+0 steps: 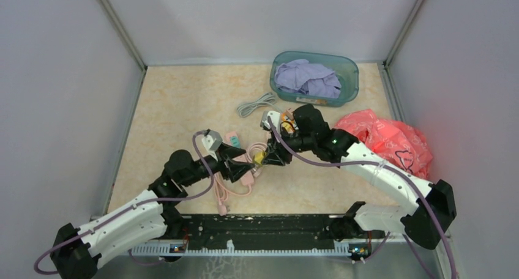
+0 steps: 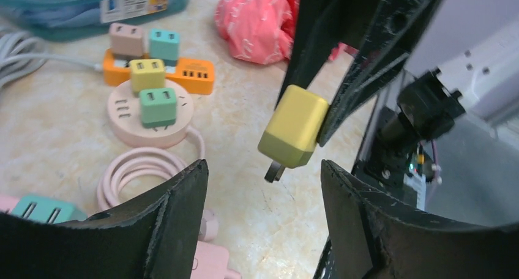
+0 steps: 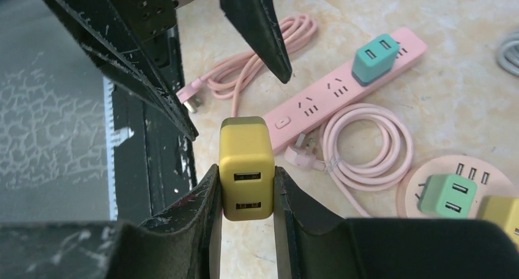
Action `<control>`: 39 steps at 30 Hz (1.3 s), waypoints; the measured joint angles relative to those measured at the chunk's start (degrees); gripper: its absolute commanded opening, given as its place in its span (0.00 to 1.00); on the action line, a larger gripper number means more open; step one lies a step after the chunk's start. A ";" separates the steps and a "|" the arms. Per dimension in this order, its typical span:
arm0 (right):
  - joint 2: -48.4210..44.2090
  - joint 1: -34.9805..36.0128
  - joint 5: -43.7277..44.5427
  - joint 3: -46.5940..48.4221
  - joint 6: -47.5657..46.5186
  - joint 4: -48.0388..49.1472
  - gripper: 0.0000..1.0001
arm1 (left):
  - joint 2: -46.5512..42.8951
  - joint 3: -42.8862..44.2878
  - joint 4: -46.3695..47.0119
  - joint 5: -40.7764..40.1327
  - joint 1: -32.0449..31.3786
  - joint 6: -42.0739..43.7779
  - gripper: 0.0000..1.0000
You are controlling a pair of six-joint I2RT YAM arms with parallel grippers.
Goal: Insert the plug
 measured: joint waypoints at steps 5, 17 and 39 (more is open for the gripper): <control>2.32 2.14 8.74 3.89 5.77 -1.70 0.00 | -3.78 -0.74 -5.33 -11.37 0.00 -6.21 0.82; 12.46 6.91 25.11 11.76 18.82 -8.46 0.00 | -5.88 -4.81 -15.91 -25.64 0.09 -22.88 0.83; 35.12 14.80 43.32 26.60 36.70 -17.79 0.00 | 4.44 -10.62 -16.06 -27.69 2.58 -40.13 0.48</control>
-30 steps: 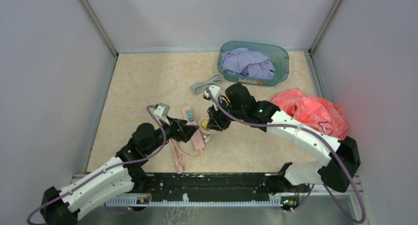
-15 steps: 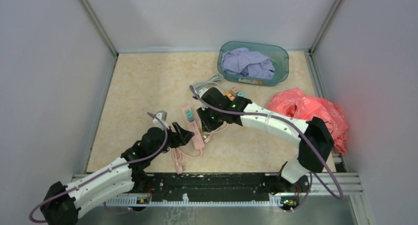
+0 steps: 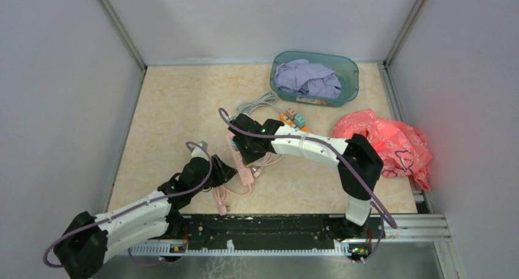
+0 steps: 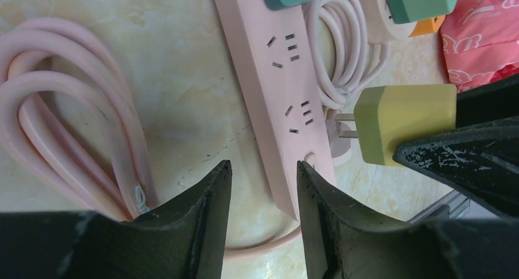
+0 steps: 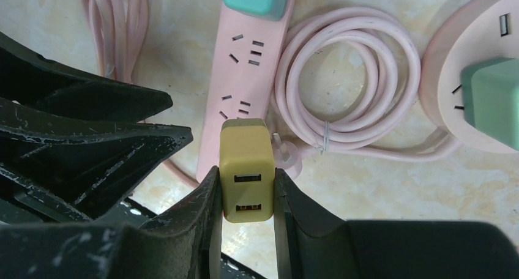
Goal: Insert the plug
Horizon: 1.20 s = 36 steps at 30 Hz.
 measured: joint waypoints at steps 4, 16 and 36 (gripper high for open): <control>2.75 0.98 1.64 2.01 1.16 -1.99 0.00 | 3.43 -0.13 1.86 1.55 0.92 -1.14 0.45; 5.18 2.19 4.87 5.68 3.13 -4.04 0.00 | 8.76 -0.13 7.80 4.48 2.08 -3.65 0.43; 9.75 3.61 8.24 9.57 5.18 -6.91 0.00 | 14.45 -0.13 12.04 5.90 2.25 -5.81 0.35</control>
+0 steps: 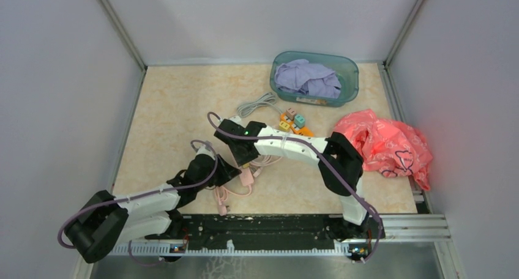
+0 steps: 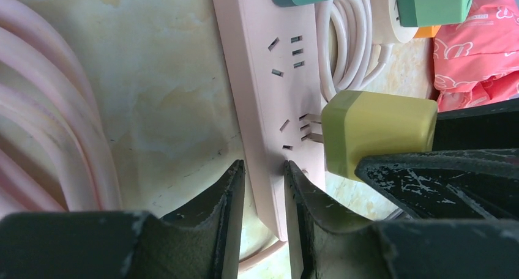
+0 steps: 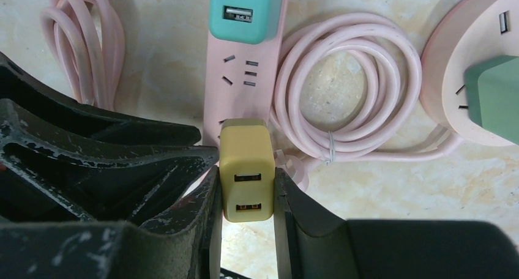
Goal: Insert the plug
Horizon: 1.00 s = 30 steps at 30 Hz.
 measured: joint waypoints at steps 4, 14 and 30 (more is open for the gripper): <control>0.83 0.44 0.33 0.46 0.35 -0.15 0.00 | 0.98 0.00 1.18 0.55 0.13 -0.26 0.33; 2.80 1.68 3.19 3.39 1.18 -3.10 0.00 | 2.32 0.00 3.30 1.09 0.15 -0.70 0.30; 7.23 4.94 10.84 7.45 2.54 -6.38 0.00 | 1.70 -2.08 6.01 1.07 0.26 -3.78 0.22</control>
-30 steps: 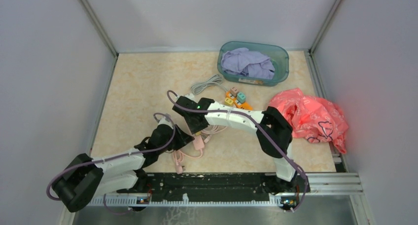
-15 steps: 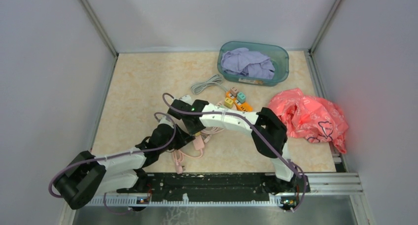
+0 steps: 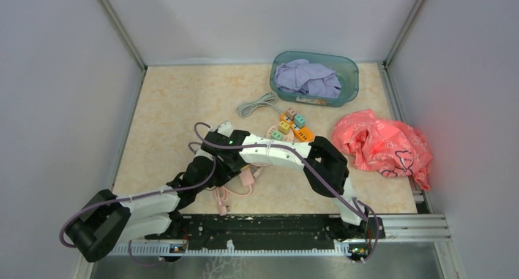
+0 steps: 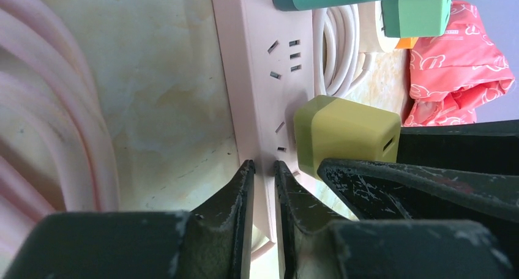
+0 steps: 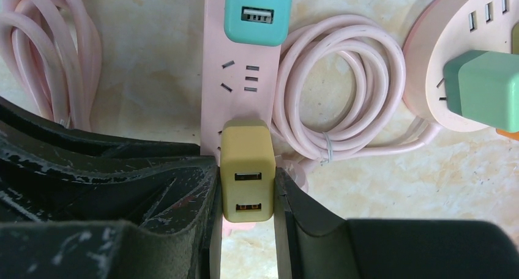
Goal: Insert the plug
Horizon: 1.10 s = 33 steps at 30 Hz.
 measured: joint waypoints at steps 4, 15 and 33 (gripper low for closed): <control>0.35 0.39 1.09 0.07 0.31 -0.02 0.00 | -1.97 -1.09 -0.46 -0.48 0.00 -0.76 0.21; 2.45 1.20 3.82 1.51 0.52 -0.46 0.00 | -3.39 -1.79 -1.29 -0.79 0.00 -1.62 0.21; -2.12 1.62 5.09 -9.81 2.05 10.38 0.00 | -2.95 -1.79 -0.76 -0.61 0.00 -1.84 0.22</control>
